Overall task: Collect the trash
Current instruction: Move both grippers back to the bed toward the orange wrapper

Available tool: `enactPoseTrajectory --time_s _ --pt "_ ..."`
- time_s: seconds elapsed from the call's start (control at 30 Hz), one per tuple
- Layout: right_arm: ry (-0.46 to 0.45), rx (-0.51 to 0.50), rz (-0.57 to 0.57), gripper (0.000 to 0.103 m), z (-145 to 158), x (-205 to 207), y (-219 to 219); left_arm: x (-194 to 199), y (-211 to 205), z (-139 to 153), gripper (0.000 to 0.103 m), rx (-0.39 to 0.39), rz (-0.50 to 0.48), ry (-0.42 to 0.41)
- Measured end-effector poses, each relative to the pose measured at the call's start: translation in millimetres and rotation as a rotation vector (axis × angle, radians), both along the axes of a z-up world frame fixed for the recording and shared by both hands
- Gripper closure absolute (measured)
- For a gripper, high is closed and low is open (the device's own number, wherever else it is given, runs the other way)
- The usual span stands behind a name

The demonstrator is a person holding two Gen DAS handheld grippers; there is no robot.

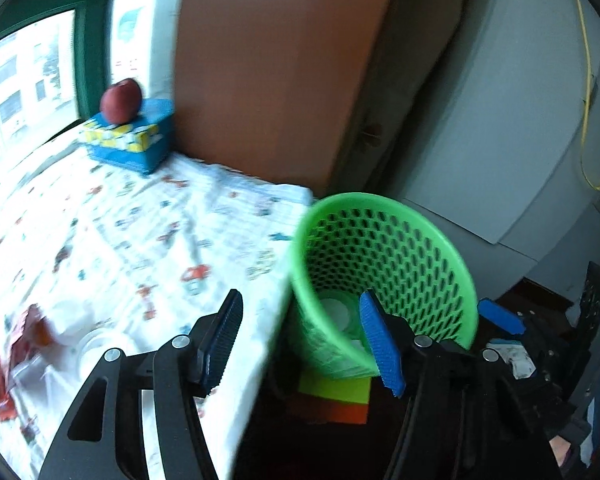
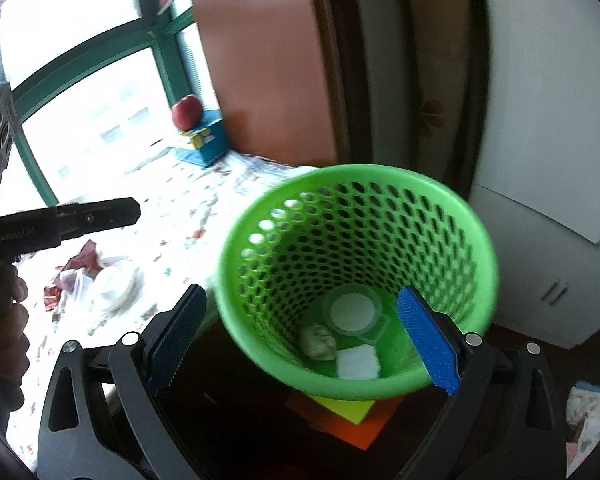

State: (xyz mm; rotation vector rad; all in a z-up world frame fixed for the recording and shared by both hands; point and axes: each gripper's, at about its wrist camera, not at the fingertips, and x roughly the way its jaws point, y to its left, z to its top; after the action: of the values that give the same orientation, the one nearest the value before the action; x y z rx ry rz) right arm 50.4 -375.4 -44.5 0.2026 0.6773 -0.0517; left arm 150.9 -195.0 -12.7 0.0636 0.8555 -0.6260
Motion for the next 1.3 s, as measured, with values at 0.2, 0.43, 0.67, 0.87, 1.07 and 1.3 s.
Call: enactPoseTrajectory --time_s 0.2,0.43,0.67,0.87,1.07,1.3 --pt "-0.007 -0.010 0.071 0.008 7.0 12.1 31.7 2.4 53.4 -0.9 0.038 0.012 0.109 -0.006" --pt "-0.004 -0.016 0.151 0.008 7.9 26.8 71.6 6.3 122.0 -6.5 0.037 0.032 0.237 -0.005" --pt "0.001 -0.012 0.213 0.008 9.1 40.7 106.9 12.0 193.8 -10.4 0.037 0.061 0.370 -0.008" --pt "0.009 -0.019 0.262 0.008 8.7 49.6 135.9 23.2 258.3 -21.8 0.037 0.100 0.491 0.001" --pt "0.027 -0.027 0.301 0.008 3.8 59.1 160.0 37.9 320.8 -42.5 0.037 0.135 0.595 0.040" --pt "0.047 -0.023 0.329 0.008 -2.5 67.5 179.8 58.7 360.7 -78.9 0.037 0.149 0.613 0.118"
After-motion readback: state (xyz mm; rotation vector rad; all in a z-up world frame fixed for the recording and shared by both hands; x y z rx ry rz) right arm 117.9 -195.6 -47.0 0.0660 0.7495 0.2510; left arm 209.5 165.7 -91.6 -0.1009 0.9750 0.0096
